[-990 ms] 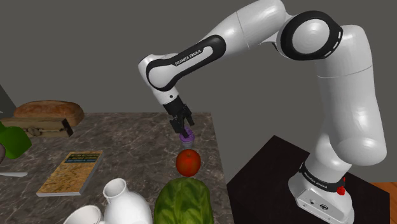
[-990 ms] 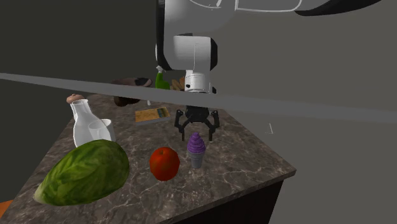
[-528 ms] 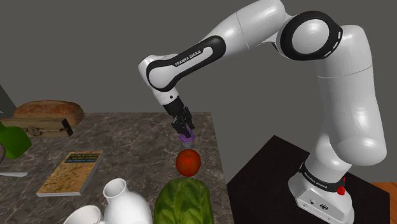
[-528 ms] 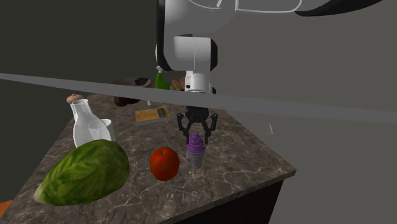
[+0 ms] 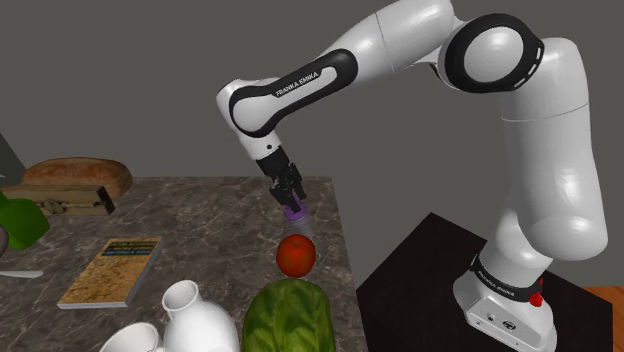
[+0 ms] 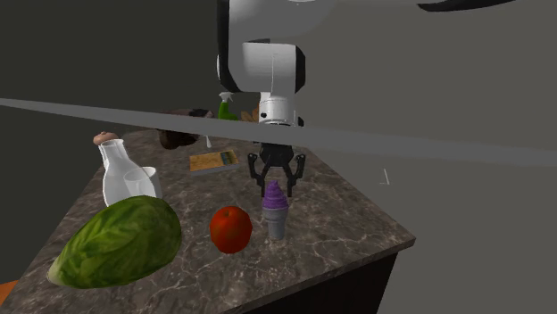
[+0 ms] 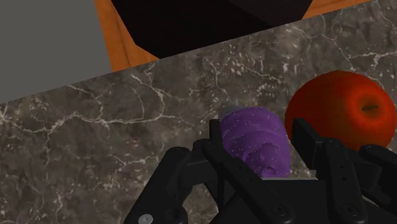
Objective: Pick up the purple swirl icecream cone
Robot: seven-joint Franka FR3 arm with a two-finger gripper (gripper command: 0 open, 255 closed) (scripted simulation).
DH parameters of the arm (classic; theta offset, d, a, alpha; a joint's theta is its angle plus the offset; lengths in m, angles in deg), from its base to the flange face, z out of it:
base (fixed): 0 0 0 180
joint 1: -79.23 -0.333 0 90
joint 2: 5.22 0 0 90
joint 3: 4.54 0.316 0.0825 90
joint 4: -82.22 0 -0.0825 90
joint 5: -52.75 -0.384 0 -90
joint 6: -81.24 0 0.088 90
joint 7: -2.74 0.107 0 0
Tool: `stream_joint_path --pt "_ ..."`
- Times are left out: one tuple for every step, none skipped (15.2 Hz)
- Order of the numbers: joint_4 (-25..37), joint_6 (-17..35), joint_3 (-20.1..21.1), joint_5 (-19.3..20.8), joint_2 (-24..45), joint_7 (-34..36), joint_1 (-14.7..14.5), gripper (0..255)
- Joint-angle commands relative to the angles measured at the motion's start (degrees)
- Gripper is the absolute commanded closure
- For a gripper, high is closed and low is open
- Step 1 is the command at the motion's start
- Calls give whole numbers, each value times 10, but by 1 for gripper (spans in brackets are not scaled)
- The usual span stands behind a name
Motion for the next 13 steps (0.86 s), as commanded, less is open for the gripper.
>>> stream_joint_path --pt "11 -13 1 -1 -3 0 0 255" --pt "14 -20 1 -2 -5 -1 0 255" --pt "18 -26 1 -2 -8 -1 0 255" --pt "22 -33 1 -3 -11 -1 0 255" --pt "26 -39 2 -3 -13 -1 0 255" --pt "31 -46 2 -4 -16 -2 0 255" --pt "35 -52 2 -4 -18 -2 0 255" --pt "40 -59 2 -5 -20 -2 0 255" --pt "44 -66 3 -5 -22 -2 0 255" --pt "49 -73 3 -6 -24 -3 0 255" --pt "54 -79 3 -6 -26 -3 0 255" --pt "55 -80 3 -6 -26 -3 0 255" --pt "55 -80 3 -6 -26 -3 0 255"
